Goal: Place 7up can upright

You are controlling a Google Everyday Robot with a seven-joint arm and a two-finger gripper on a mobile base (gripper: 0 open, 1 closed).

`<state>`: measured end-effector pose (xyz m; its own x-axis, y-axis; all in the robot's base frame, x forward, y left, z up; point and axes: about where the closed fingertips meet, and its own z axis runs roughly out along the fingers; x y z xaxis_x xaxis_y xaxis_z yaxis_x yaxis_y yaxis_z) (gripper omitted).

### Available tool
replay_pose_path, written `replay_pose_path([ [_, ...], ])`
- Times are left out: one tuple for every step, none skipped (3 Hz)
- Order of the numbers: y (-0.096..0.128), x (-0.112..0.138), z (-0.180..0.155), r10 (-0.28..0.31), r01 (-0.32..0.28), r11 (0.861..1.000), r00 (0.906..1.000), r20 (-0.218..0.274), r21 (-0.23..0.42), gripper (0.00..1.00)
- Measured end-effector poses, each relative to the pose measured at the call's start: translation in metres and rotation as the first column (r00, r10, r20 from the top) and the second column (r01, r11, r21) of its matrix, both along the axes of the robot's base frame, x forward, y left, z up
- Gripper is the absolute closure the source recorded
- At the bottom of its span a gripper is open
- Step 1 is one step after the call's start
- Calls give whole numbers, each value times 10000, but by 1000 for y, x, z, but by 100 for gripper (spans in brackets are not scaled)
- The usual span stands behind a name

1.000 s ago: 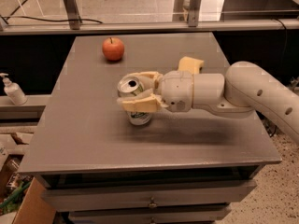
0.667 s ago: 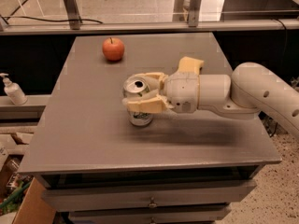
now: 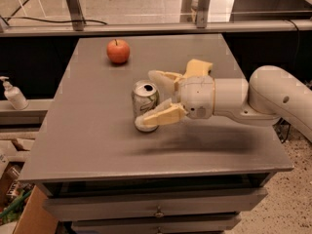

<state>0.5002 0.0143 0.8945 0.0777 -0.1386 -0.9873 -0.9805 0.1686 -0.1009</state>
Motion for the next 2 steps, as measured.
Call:
replay_pose_path([
  [-6,2,2,-62,63,9998,10000,43,-180,0],
  [-25,7,13,-266,281,9983,9992,287,-512,0],
])
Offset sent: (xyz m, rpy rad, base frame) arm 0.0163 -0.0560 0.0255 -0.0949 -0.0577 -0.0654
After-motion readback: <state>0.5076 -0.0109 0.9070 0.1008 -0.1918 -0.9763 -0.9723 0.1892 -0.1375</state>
